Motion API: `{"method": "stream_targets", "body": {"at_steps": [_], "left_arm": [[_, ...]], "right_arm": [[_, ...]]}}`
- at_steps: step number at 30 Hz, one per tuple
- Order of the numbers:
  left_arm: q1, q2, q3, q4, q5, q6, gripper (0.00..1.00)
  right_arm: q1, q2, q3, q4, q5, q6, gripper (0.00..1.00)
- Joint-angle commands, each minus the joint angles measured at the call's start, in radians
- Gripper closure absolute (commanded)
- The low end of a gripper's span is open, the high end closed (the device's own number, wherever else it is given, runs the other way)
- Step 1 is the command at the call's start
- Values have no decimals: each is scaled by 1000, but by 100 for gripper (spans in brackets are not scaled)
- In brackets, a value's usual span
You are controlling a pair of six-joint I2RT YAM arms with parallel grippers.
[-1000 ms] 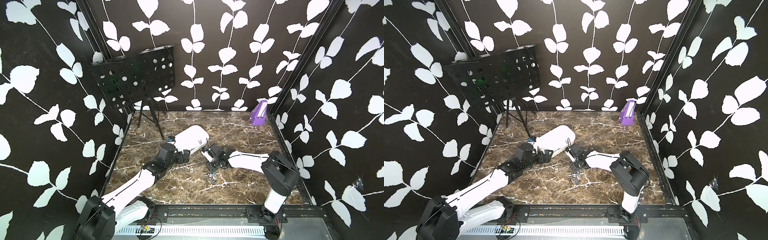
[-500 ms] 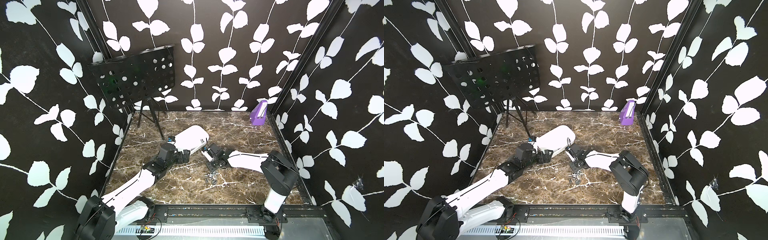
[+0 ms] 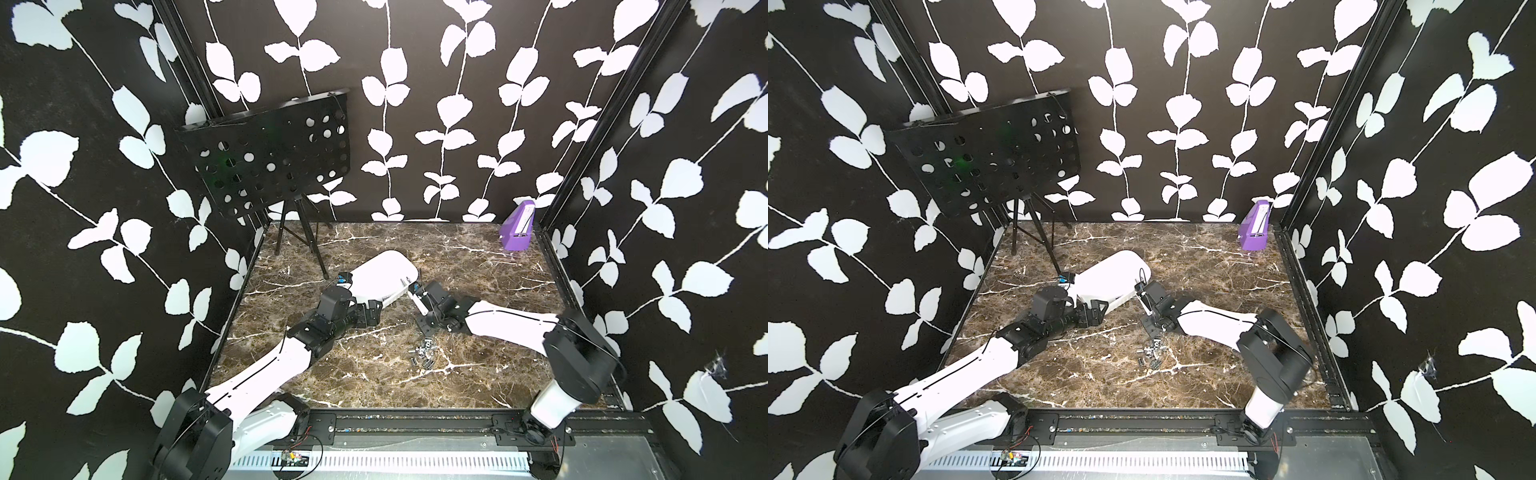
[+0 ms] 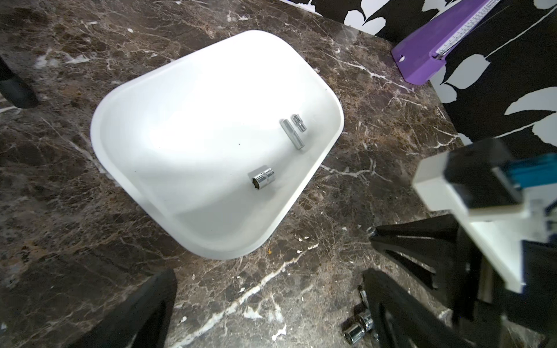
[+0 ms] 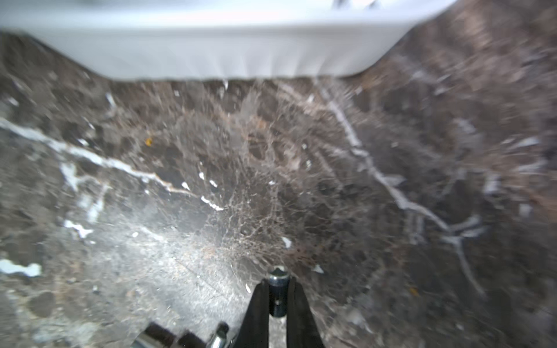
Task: Put the socket on the desktop into the storage box
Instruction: Place the socket head in the storage box, then pick up the socket head from the center of the board.
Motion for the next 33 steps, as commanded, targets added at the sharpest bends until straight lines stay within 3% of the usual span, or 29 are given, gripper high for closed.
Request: {"method": "stream_targets", "body": {"at_steps": [1,7,10,16,25,33], "left_arm": [[-6,-11,1,25,25,18,2],[-6,-29,-1,26,30,21,2],[-6,-55,1,-7,-31,24,2],[-6,-128,-25,-50,-161,10,1],[-6,-122,-29,-52,-183,2,1],[-6,-91,-22,-41,-146,-5,1]], "right_arm": [[-6,-74,-17,-4,40,55,95],[-14,-93,98,-39,8,138,94],[-15,-43,192,-59,-14,180,94],[-18,175,467,-118,-42,249,94],[-28,512,889,-267,-18,261,92],[-36,665,1065,-321,-19,254,86]]}}
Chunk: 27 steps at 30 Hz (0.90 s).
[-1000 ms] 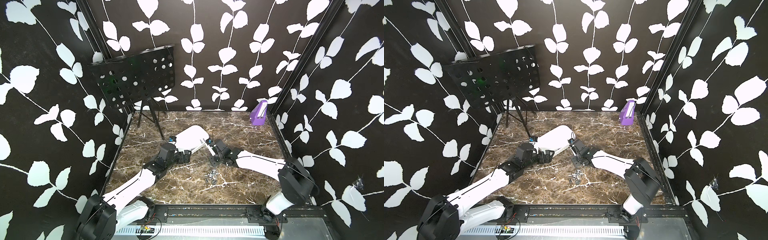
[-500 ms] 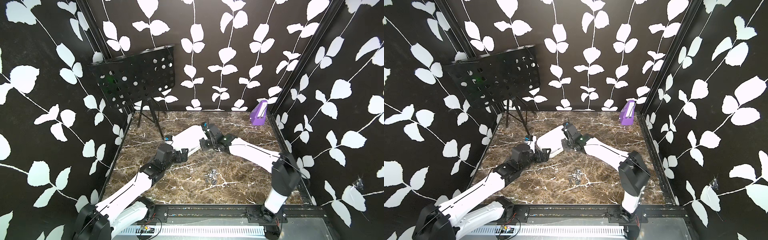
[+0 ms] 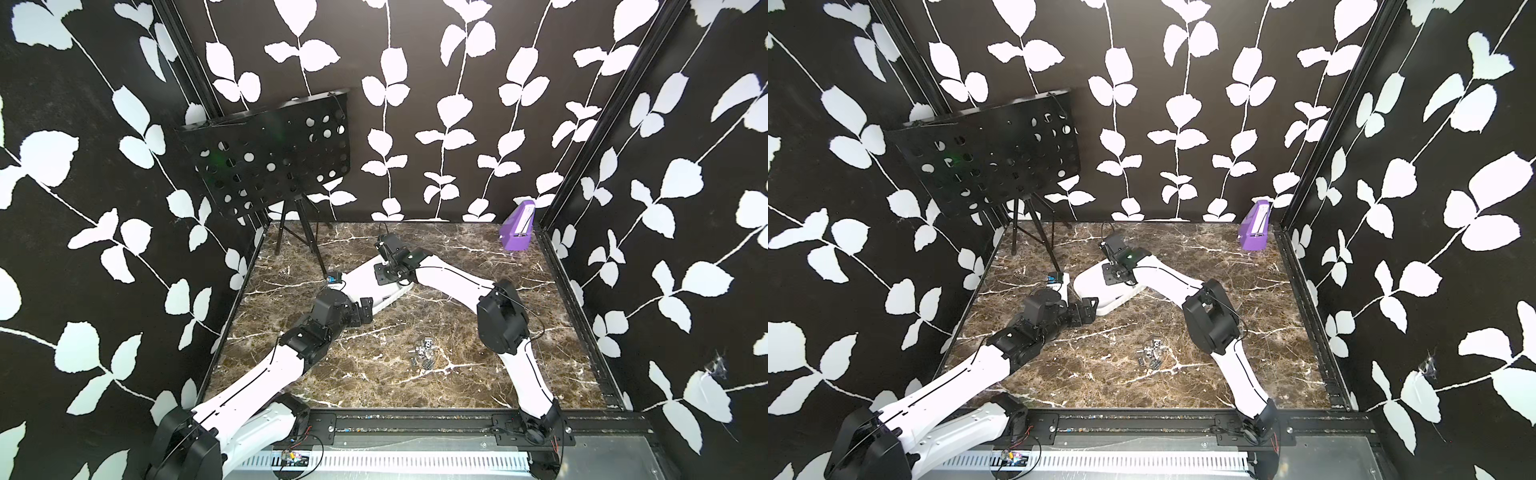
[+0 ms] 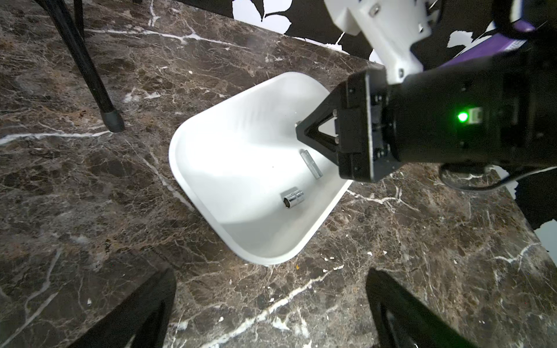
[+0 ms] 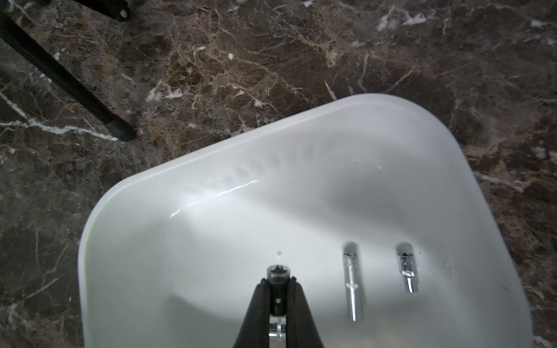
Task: Put the socket on the desktop into the storage box
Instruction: Pick up the socket head from the center of the board.
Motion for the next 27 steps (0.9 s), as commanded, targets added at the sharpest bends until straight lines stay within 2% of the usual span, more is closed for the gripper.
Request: {"method": "stream_targets", "body": {"at_steps": [1,5,11,15,19,27], "left_arm": [[-6,1,-3,-1,14,1,1],[-6,10,7,-7,28,14,1],[-6,9,1,29,76,30,1],[-7,3,-3,71,155,49,1],[-10,4,-11,101,196,47,1],[-56,52,13,113,229,43,2]], "right_arm": [[-9,28,81,-42,22,1,85],[-24,42,88,-38,-17,17,82],[-37,-17,33,-6,-53,6,63],[-37,-110,-43,0,-55,-5,62],[-36,-304,-243,44,-56,-26,61],[-29,-838,-817,133,-9,-26,57]]}}
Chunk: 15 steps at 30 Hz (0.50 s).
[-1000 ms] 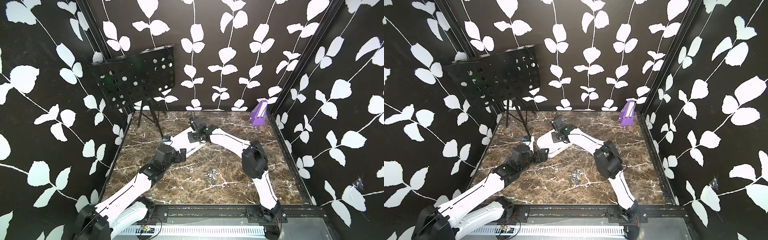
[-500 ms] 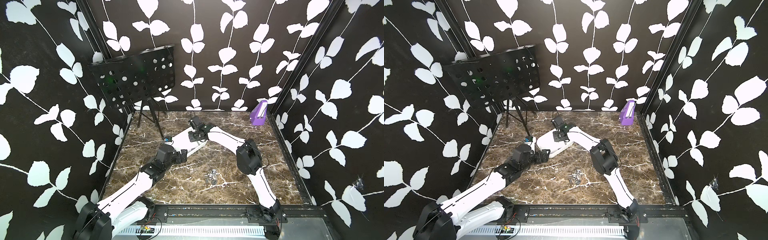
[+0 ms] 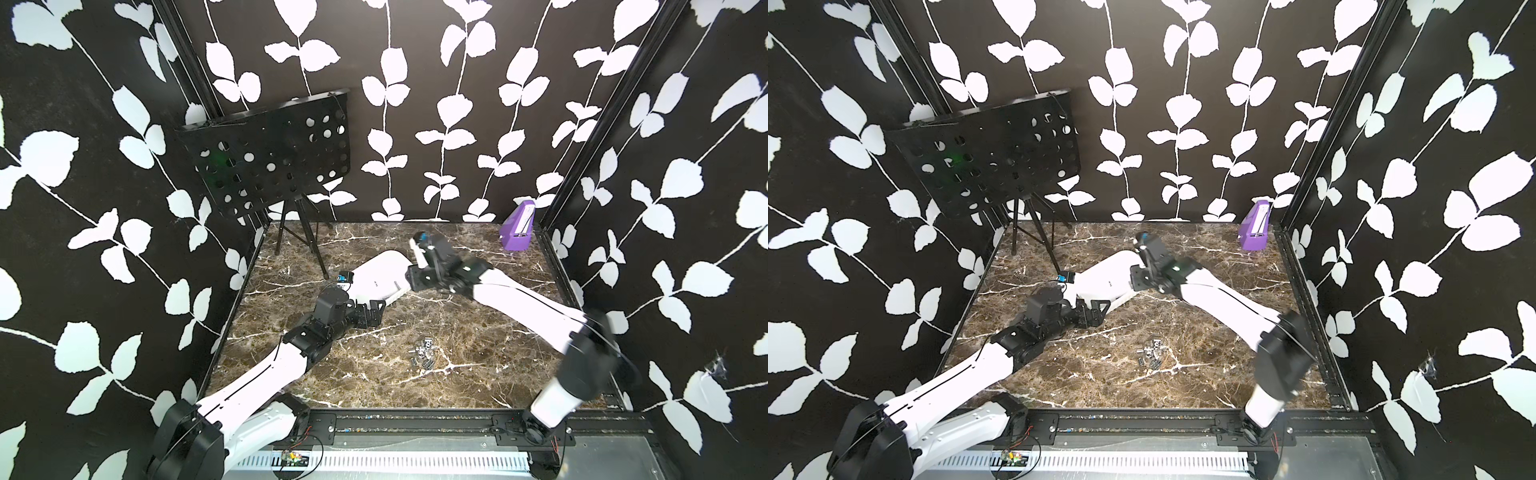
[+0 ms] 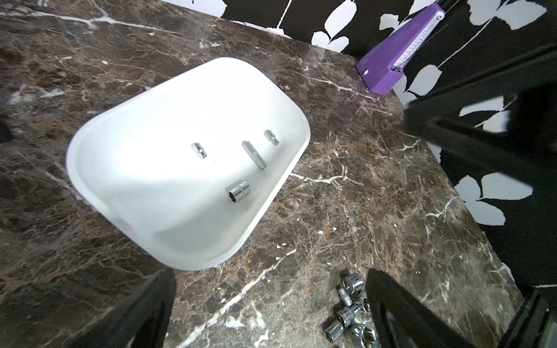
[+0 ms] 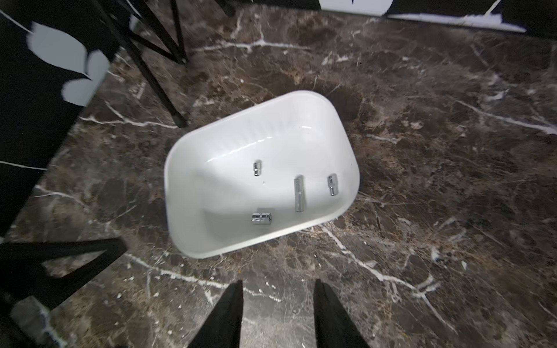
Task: Put the socket on the desktop into the storage box
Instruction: Pick up the socket head from the center of the board.
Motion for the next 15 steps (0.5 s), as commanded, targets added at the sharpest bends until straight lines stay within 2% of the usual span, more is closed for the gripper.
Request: {"method": "stream_targets", "body": {"at_steps": [1,4,8,12,15], "left_arm": [[-43,23,17,28,23,18,2],[-103,72,42,31,-5,38,2],[-173,160,99,4,-3,58,2],[-217,232,145,-11,24,54,2],[-258,271,170,-25,-5,75,2]], "right_arm": [[11,-177,-228,37,12,10,56],[32,-336,-385,35,28,38,53],[68,-466,-525,-9,131,42,51],[75,-483,-636,3,145,9,51],[78,-450,-674,12,136,-25,53]]}}
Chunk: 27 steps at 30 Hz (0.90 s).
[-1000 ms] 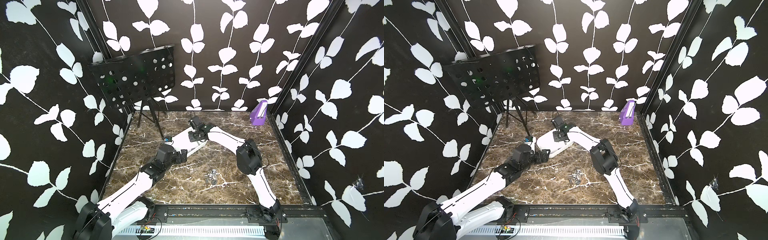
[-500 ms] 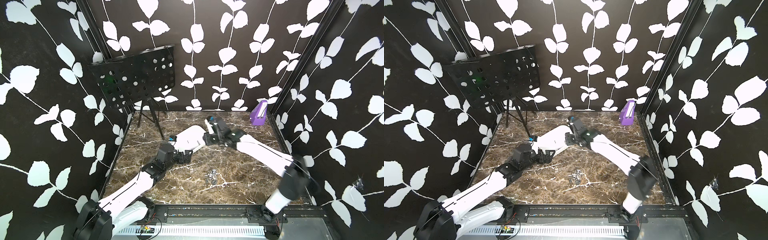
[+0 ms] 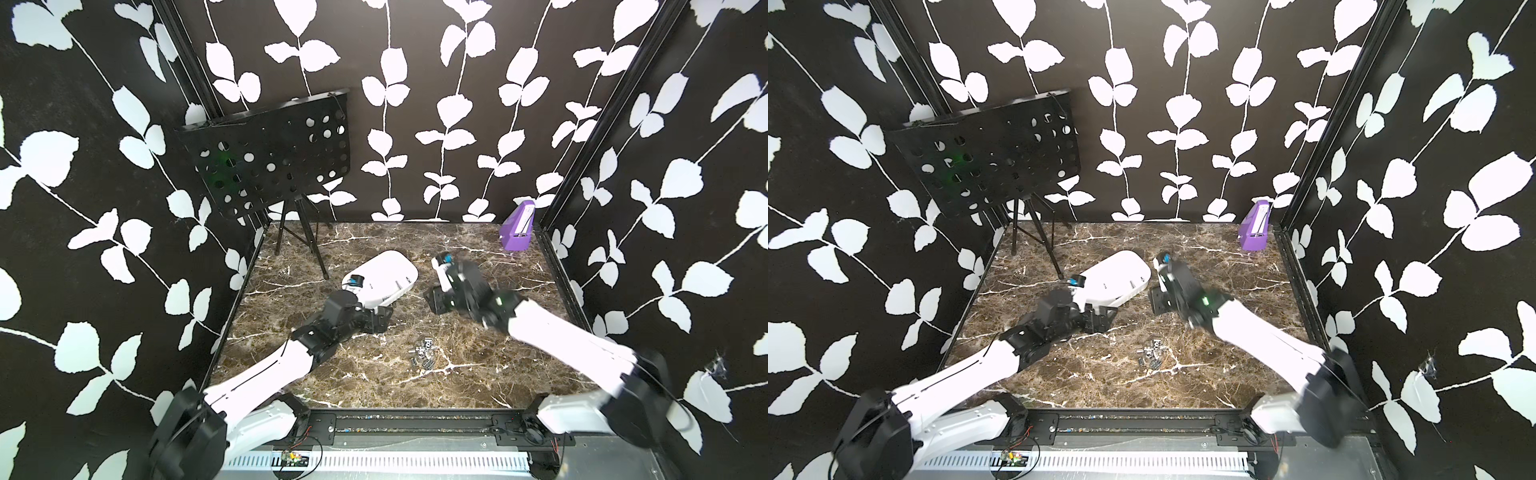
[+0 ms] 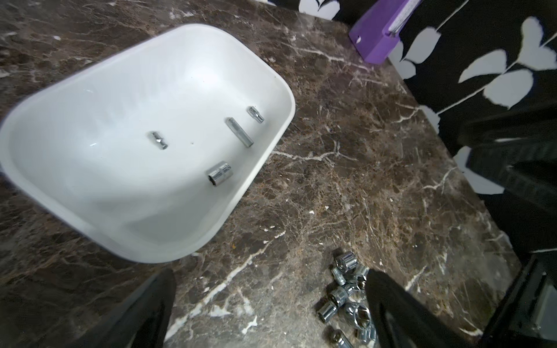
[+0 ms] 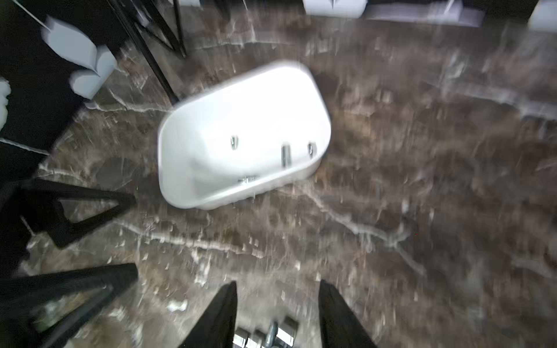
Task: Put the socket on the desktop into the storage box
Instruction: Pick up the socket head from the center of the board.
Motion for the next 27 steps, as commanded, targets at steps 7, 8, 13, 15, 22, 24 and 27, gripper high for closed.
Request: {"method": "stream_targets", "body": {"at_steps": [7,8,13,15,22,24,27], "left_arm": [[-150,158,117,-37,-69,75,1],[-151,153,107,-22,-63,76,1],[-151,157,111,-7,-9,93,1],[-151,167,121,-25,-5,100,1],[-151,152,83,-73,-31,85,3],[-151,146,61,-98,-28,83,3],[-151,137,32,-114,-16,84,4]], "right_arm": [[53,-197,-361,17,102,-35,52],[53,-211,-375,25,108,-38,52],[53,-229,-422,71,53,-26,51],[54,-230,-425,79,30,-30,51],[68,-164,-417,120,-33,-51,54],[74,-121,-409,138,-48,-54,55],[85,-42,-375,140,-64,-68,59]]}}
